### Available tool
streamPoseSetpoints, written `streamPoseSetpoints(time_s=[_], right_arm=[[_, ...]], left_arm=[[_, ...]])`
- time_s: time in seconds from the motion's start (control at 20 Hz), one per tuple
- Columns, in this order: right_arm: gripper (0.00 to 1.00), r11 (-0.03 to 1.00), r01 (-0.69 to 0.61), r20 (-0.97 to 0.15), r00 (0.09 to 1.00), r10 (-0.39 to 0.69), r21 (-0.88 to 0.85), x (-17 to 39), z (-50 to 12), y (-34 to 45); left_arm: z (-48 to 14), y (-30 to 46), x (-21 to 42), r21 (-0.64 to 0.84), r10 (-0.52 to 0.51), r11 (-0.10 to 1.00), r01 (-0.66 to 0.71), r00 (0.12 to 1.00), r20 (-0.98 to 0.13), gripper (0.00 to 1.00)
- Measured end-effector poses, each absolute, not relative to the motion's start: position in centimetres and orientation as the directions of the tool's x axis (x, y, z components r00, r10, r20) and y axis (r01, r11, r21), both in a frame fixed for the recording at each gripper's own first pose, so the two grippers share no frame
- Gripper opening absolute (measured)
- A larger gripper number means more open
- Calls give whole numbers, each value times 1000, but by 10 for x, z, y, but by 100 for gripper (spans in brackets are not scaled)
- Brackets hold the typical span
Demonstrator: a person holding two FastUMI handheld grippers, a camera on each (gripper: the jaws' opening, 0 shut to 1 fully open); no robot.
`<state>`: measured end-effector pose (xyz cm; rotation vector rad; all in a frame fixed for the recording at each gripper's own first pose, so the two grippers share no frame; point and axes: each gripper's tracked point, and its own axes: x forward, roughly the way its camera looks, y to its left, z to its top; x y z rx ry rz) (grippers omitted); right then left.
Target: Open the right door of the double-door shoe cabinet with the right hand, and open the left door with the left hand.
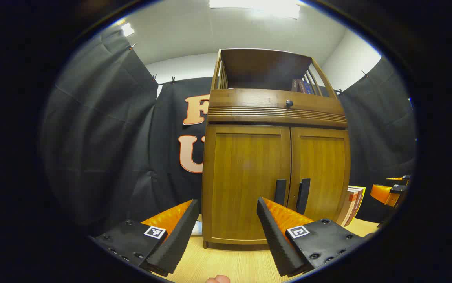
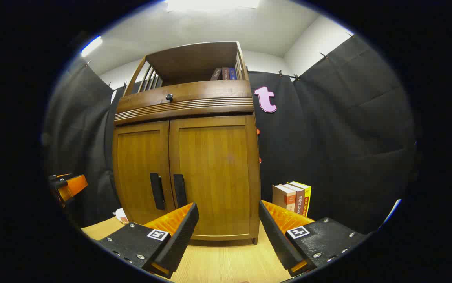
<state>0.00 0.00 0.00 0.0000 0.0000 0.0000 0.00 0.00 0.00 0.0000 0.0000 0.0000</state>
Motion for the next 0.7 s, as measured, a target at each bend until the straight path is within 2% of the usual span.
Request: streamPoseSetpoints(time_s=[0.15,0.2,0.35,0.45,0.5,0.6,0.7], right_arm=[[94,1000,2,6,1000,-2,30,-1,7,-2],[97,999,4,19,1000,-5,36,-1,11,-2],[94,999,33,34,999,-33,-3,2,7,-9],[98,999,37,8,999,-37,-13,1,-2,-10],[94,999,33,4,999,-33,-7,1,-2,-7],[97,1000,26,-2,1000,-26,-4,1,-2,-2],[94,1000,23,1,1000,-23,-11,0,0,0]], left_arm=[[-3,-6,2,-20,-19,1000,19,1000,-9,96],[-3,-5,3,-15,-17,1000,17,1000,-7,97],[-5,-7,4,-20,-23,1000,22,1000,-6,97],[-9,-5,5,-28,-21,999,21,1000,-17,96],[-9,-3,5,-27,-17,1000,16,1000,-18,97],[-11,1,6,-33,-16,999,15,1000,-24,97],[-12,2,6,-45,-16,999,15,999,-27,96]])
